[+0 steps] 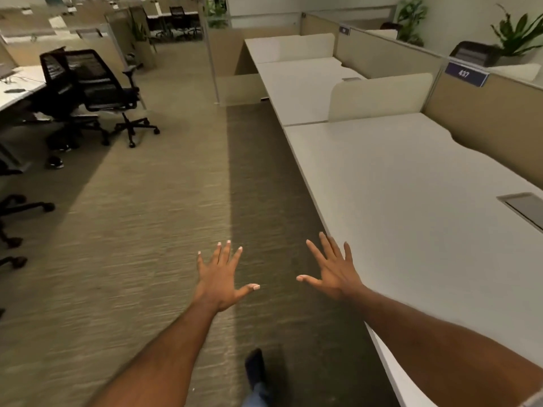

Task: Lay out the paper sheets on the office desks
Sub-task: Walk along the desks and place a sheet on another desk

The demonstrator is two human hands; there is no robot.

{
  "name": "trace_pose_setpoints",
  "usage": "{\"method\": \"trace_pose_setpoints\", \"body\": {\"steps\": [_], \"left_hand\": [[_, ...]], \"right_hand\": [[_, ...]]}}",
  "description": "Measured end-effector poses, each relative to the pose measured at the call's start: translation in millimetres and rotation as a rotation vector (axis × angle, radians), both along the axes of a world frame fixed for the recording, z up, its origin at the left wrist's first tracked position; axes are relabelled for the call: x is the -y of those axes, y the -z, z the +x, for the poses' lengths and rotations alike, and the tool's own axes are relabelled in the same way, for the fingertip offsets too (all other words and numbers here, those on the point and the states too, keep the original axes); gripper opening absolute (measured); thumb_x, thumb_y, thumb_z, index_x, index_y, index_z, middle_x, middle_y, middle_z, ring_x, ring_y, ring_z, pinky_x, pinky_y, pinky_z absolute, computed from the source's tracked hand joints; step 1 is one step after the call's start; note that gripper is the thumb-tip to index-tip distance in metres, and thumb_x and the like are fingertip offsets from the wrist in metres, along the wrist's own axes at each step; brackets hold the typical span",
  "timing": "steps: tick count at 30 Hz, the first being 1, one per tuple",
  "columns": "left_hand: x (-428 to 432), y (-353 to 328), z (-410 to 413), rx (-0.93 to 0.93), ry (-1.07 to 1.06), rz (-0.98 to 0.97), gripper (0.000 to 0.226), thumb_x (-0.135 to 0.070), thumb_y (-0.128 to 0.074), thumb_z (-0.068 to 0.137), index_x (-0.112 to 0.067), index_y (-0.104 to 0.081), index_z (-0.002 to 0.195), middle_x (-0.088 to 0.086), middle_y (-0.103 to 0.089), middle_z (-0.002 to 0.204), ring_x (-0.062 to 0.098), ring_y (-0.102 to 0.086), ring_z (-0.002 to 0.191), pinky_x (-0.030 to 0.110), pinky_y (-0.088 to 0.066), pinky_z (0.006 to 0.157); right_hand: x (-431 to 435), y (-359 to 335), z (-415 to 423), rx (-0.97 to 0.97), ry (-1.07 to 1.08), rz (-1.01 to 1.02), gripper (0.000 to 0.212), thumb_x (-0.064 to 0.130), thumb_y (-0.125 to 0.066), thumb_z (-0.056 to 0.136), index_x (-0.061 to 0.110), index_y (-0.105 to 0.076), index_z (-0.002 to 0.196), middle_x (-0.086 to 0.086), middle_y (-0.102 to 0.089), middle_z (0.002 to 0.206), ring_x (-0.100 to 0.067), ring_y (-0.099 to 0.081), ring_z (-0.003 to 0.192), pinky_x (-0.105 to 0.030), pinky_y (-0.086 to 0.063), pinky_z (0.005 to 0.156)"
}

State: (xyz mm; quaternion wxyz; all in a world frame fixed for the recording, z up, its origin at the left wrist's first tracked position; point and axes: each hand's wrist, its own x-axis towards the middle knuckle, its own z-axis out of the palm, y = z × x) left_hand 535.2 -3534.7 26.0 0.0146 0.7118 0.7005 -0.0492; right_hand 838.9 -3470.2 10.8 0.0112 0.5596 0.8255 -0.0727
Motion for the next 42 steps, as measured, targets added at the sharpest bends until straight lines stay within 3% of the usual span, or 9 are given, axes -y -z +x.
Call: {"method": "trace_pose_setpoints", "body": {"steps": [12,20,31,42], "left_hand": [[-292.7,-4.2,-97.8,0.051,0.015,0.059,0.115,-0.099,-0.007,0.064,-0.030,-0.007,0.156,0.005,-0.003,0.166,0.023,0.001,0.153,0.064,0.001,0.117],[-467.9,1.3,-149.0,0.052,0.002,0.075,0.112,-0.097,-0.005,0.068,-0.027,-0.005,0.156,0.006,0.001,0.166,0.023,0.002,0.153,0.063,0.000,0.117],[-725.2,-4.0,-206.8,0.008,-0.088,0.069,0.112,-0.096,-0.009,0.069,-0.027,-0.011,0.156,0.007,-0.008,0.165,0.024,-0.005,0.153,0.062,-0.004,0.117],[-970.8,7.6,-284.1,0.014,-0.098,0.072,0.112,-0.096,-0.004,0.068,-0.027,-0.007,0.157,0.007,-0.002,0.166,0.025,-0.001,0.153,0.062,-0.001,0.117]], "right_hand": [[-270.0,-4.0,-94.0,0.001,0.078,0.030,0.095,0.094,-0.009,0.074,0.044,0.010,0.153,0.000,0.023,0.162,-0.023,0.015,0.152,-0.051,0.027,0.109],[-449.0,10.4,-153.3,-0.056,0.122,0.061,0.088,0.090,-0.009,0.079,0.045,0.009,0.152,0.000,0.019,0.164,-0.022,0.012,0.152,-0.054,0.018,0.115],[-725.1,15.3,-209.5,-0.026,0.053,0.010,0.089,0.086,-0.010,0.080,0.040,0.008,0.154,-0.002,0.021,0.163,-0.024,0.016,0.152,-0.054,0.019,0.113],[-971.0,19.6,-284.9,-0.005,0.028,0.033,0.087,0.085,-0.010,0.082,0.040,0.006,0.154,-0.004,0.016,0.165,-0.024,0.014,0.152,-0.053,0.024,0.111]]}}
